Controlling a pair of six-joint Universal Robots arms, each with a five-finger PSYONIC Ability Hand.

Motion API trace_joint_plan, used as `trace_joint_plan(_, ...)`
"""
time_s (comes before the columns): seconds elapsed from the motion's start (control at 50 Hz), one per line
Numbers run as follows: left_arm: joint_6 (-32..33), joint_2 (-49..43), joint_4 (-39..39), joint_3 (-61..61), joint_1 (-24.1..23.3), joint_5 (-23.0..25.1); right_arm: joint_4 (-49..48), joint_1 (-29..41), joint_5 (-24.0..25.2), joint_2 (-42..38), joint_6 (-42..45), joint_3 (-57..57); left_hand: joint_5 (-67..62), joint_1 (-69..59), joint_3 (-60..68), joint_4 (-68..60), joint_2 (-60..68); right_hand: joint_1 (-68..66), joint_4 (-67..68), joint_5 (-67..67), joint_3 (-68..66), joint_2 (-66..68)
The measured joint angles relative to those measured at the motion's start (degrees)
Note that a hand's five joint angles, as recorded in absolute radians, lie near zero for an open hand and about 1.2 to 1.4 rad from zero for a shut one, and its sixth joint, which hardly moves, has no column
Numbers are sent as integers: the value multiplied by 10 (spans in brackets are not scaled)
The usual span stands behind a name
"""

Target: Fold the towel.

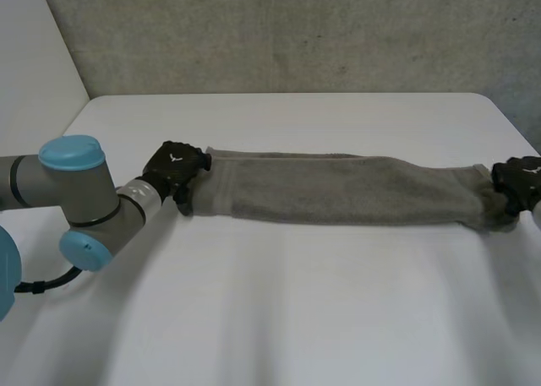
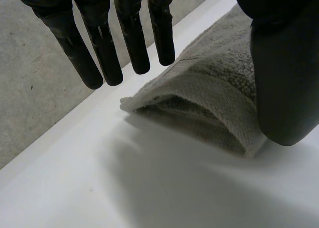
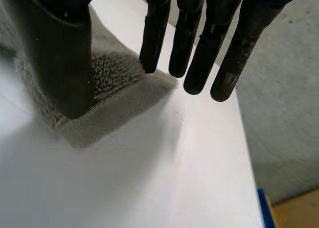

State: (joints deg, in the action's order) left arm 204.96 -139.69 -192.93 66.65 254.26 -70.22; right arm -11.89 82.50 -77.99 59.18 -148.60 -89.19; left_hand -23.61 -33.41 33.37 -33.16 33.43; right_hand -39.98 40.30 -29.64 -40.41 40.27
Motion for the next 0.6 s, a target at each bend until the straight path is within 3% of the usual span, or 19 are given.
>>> trace_joint_plan(0.46, 0, -10, 3, -11, -16, 0, 3, -8, 1, 19, 14, -44, -16, -16, 17, -18, 17, 37, -39, 48, 39, -29)
trace_joint_plan(0.56, 0, -11, 4, -11, -20, 0, 1, -8, 3, 23, 13, -54, -67, -74, 72, -75, 73, 41, -45, 52, 45, -38)
trace_joint_plan(0.6, 0, -12, 4, -12, -22, 0, 0, -8, 3, 26, 13, -56, -195, -208, 209, -208, 205, 35, -40, 38, 40, -35)
